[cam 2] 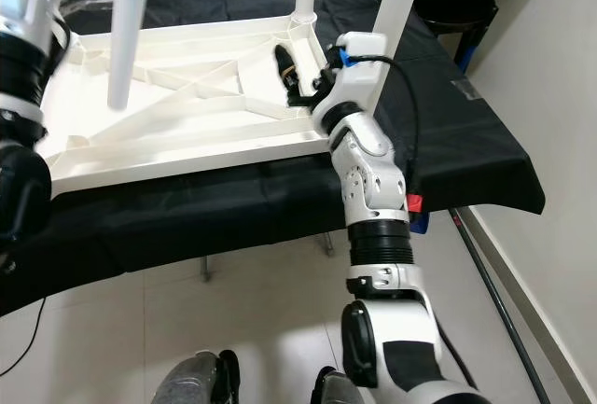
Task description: Building children table
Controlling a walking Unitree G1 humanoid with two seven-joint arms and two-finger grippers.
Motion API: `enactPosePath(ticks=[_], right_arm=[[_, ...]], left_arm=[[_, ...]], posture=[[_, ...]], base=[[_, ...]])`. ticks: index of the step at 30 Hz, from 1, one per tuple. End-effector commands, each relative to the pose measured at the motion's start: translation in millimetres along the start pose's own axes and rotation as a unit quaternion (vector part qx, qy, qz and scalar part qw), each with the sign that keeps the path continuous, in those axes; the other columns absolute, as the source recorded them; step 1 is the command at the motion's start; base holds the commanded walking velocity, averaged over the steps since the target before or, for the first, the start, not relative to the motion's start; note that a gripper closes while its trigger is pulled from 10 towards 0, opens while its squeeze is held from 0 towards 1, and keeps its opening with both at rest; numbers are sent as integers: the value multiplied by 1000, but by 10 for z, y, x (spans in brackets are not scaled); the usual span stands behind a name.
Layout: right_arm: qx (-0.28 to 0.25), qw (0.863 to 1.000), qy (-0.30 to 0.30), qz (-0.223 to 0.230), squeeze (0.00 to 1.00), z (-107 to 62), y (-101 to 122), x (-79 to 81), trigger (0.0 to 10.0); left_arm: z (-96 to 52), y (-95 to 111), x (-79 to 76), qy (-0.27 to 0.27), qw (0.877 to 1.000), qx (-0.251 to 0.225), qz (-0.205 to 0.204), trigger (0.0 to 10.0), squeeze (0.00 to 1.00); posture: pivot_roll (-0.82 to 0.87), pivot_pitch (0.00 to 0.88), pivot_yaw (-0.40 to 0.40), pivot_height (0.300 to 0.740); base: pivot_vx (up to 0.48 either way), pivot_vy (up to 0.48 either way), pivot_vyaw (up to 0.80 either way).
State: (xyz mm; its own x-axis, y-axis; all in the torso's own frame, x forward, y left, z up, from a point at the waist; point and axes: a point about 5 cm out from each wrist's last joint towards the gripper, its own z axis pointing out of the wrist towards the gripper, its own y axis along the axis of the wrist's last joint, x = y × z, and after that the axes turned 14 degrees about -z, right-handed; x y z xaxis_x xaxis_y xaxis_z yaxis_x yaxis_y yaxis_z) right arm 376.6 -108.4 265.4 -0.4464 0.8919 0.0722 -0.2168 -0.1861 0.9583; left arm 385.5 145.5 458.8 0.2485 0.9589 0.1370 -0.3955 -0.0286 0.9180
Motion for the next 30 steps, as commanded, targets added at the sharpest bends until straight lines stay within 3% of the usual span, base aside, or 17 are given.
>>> enactPosePath(ticks=[1,5,9,14,16,18,21,30], right_arm=[[-16,999,27,41,0,17,86,60,10000],[-49,987,132,78,0,-7,254,327,10000],[-55,984,149,79,0,-11,287,382,10000],[-58,983,159,73,0,10,311,436,10000],[-54,983,167,51,0,92,317,523,10000],[-54,983,167,51,0,92,317,523,10000],[-37,986,162,19,0,175,238,564,10000],[5,990,142,-9,0,239,67,582,10000]], left_arm=[[15,4,-25,-2,1000,-10,-16,10000,0],[47,-104,-168,-15,998,-8,-58,10000,0],[53,-152,-216,-20,998,-2,-66,10000,0],[61,-208,-303,-33,996,5,-77,10000,0],[108,-254,-481,-53,992,12,-117,10000,0],[108,-254,-481,-53,992,12,-117,10000,0],[158,-231,-611,-69,988,12,-141,10000,0],[212,-106,-775,-85,987,7,-138,10000,0]], posture=[[181,130,38,740],[173,122,37,740],[171,121,38,740],[167,120,32,740],[169,120,27,740],[169,120,27,740],[170,119,23,740],[175,120,16,740]], base=[[0,0,0],[0,0,0],[0,0,0],[0,0,0],[0,0,0],[0,0,0],[0,0,0],[0,0,0]])
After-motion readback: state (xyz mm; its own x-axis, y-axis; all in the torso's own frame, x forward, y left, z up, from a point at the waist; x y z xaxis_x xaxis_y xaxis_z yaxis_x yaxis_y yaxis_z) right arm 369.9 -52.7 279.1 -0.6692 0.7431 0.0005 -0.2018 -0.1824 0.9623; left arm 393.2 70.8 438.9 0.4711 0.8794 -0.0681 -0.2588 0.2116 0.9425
